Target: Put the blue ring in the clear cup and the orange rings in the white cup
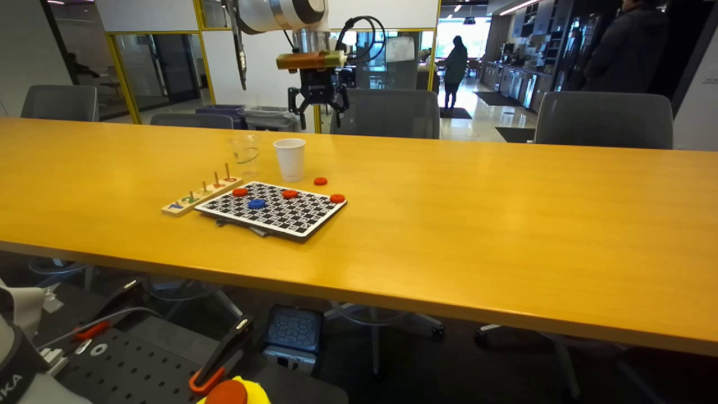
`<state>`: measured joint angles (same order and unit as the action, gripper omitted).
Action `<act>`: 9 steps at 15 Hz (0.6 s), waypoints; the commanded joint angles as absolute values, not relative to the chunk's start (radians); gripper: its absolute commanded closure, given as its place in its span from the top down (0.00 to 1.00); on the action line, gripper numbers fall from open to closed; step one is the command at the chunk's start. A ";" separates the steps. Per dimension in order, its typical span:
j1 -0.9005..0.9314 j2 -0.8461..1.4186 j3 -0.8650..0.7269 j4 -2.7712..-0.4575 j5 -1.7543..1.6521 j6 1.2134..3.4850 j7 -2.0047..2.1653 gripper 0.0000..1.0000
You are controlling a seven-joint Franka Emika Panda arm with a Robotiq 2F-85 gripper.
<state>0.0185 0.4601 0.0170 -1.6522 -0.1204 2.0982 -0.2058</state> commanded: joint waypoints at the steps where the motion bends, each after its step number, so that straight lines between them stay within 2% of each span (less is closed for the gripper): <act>1: -0.020 0.402 0.025 -1.778 -0.181 2.223 -0.381 1.00; 9: -0.091 0.463 0.104 -1.878 -0.153 2.508 -0.713 1.00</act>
<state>-0.0490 0.4623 0.0570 -1.8429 -0.1831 2.4220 -0.6007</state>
